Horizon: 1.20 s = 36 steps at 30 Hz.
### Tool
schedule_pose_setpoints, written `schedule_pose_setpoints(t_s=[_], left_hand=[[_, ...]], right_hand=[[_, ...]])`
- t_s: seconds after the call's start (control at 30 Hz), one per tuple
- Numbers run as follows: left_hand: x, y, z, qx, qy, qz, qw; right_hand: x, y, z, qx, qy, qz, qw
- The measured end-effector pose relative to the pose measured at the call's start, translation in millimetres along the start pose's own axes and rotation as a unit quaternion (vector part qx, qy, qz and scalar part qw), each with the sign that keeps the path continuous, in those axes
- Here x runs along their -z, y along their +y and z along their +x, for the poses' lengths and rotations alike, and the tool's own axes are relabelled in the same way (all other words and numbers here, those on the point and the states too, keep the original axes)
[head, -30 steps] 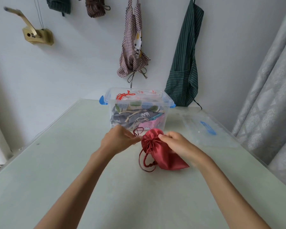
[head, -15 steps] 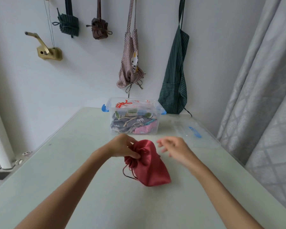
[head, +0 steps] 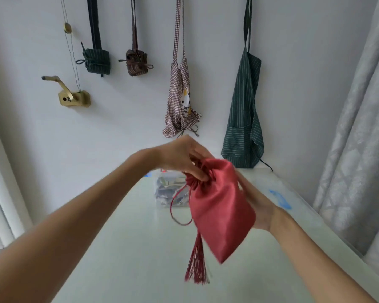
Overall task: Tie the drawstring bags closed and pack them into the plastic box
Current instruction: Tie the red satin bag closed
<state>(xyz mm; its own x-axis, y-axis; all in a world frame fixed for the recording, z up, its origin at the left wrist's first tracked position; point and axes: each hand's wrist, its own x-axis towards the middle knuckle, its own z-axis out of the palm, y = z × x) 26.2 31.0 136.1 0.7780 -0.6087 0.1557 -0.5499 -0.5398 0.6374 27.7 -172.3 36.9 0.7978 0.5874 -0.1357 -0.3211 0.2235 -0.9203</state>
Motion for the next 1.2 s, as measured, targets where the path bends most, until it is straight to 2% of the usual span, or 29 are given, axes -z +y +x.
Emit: schedule_pose_setpoints(t_s=[0.07,0.17,0.33,0.4,0.5,0.6,0.63,0.73,0.77,0.83,0.9,0.97,1.03,1.1,1.17,1.2], left_hand=[[19,-10,20,-0.026,0.054,0.004,0.998],[47,-33,69,-0.042,0.107,-0.007,0.993],[93,-71,144,-0.052,0.116,0.004,0.992],[99,-92,160,-0.038,0.119,0.019,0.992],[99,-133,172,0.012,0.109,0.054,0.992],[88,-178,168,0.104,0.109,0.074,0.986],[80,-190,162,0.139,0.112,0.078,0.981],[56,-214,150,0.238,0.116,0.096,0.96],[49,-217,147,0.253,0.11,0.112,0.955],[40,-223,143,0.238,0.075,0.134,0.959],[38,-220,138,0.215,0.021,0.148,0.965],[40,-218,135,0.185,-0.018,0.152,0.971],[46,-216,131,0.163,-0.077,0.187,0.966],[54,-220,134,0.166,-0.135,0.231,0.949],[56,-221,140,0.177,-0.147,0.271,0.935],[56,-224,143,0.185,-0.148,0.283,0.93]], right_hand=[[14,-22,12,0.036,-0.009,-0.01,0.999],[20,-74,38,0.093,-0.015,-0.088,0.992],[61,-143,117,0.048,0.055,-0.185,0.98],[73,-153,141,0.023,0.068,-0.213,0.975],[82,-153,180,0.014,0.131,-0.266,0.955],[82,-129,209,0.039,0.206,-0.404,0.89],[80,-117,213,0.04,0.22,-0.472,0.853],[73,-92,212,0.065,0.244,-0.659,0.709],[69,-86,206,0.088,0.229,-0.681,0.69],[59,-81,196,0.069,0.162,-0.697,0.695],[56,-75,187,-0.006,0.1,-0.715,0.692],[60,-75,186,-0.065,0.075,-0.728,0.679],[65,-80,191,-0.093,0.061,-0.745,0.657],[72,-87,204,-0.095,0.036,-0.78,0.618],[79,-91,215,-0.082,0.011,-0.811,0.58],[82,-91,224,-0.081,0.002,-0.813,0.577]])
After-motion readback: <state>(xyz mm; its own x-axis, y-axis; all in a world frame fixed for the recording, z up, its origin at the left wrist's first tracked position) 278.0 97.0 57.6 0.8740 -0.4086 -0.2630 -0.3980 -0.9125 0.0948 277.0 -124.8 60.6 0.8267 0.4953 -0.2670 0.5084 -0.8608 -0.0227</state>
